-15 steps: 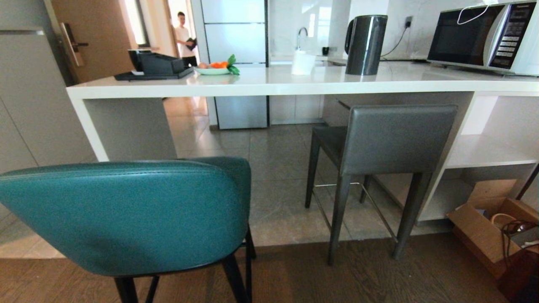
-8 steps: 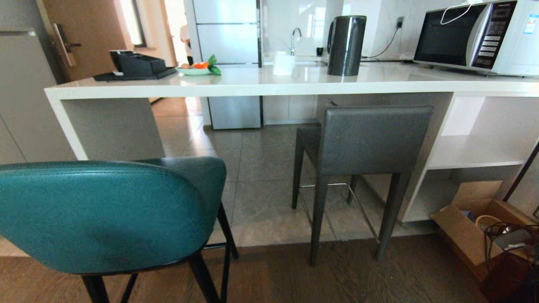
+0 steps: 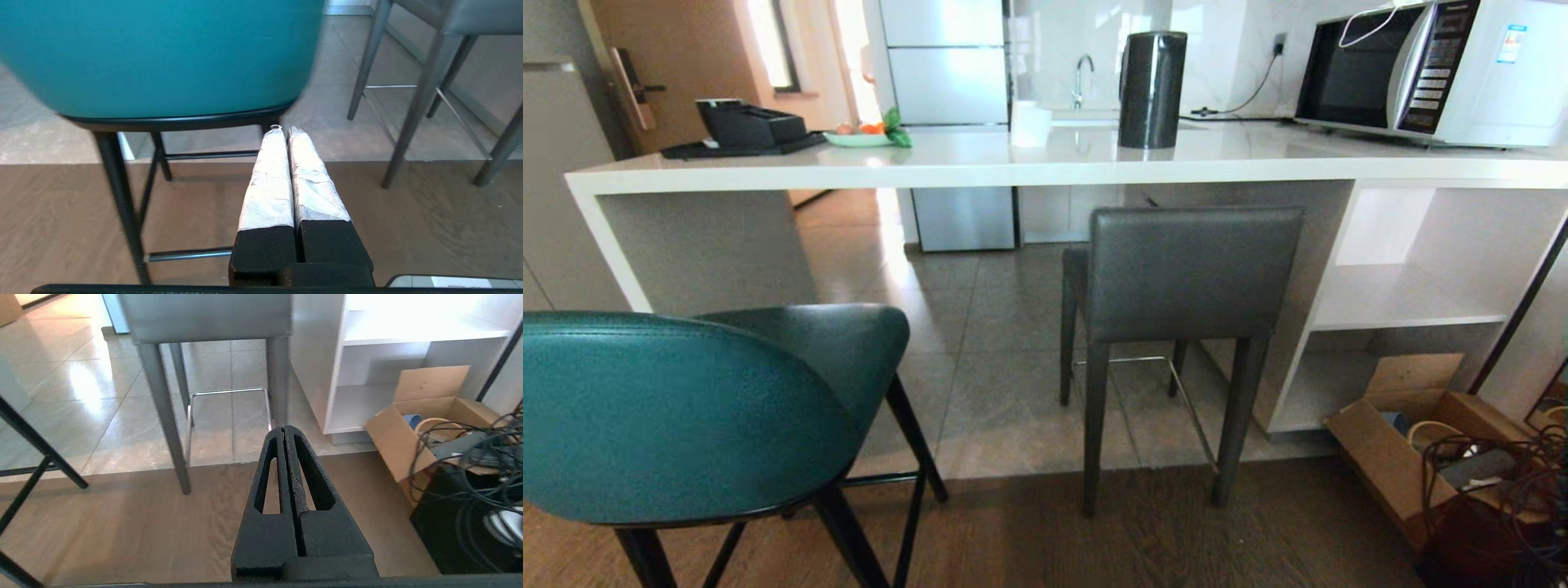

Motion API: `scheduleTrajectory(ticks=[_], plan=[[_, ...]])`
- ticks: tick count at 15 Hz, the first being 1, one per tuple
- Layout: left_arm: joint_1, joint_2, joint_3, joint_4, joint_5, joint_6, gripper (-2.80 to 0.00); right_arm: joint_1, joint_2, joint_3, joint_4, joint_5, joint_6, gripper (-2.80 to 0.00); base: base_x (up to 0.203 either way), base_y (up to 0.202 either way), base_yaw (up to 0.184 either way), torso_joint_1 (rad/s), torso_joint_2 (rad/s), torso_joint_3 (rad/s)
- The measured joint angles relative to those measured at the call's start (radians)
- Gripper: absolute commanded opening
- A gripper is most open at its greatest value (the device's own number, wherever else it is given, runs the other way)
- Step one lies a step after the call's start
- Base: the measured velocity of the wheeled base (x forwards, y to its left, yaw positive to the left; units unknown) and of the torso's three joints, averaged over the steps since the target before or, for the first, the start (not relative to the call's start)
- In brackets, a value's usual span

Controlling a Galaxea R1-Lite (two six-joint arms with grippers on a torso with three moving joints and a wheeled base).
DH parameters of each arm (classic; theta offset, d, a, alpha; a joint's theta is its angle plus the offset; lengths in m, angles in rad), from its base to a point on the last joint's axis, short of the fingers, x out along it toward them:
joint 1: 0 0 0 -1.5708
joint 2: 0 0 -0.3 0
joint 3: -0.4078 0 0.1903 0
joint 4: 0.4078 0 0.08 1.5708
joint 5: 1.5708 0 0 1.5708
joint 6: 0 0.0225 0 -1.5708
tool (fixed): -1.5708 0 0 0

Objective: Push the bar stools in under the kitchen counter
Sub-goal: Pull the gray chair out from under the dining table

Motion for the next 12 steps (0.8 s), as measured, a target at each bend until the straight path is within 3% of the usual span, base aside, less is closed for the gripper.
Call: scheduleTrajectory(ticks=[12], plan=[[0.0, 0.0, 0.0, 0.0, -0.001, -0.003, -2.8, 0.0, 0.0, 0.0, -0.001, 0.0, 0.006, -2.8, 0.0, -0.194, 0.002, 0.003, 0.0, 0.002]])
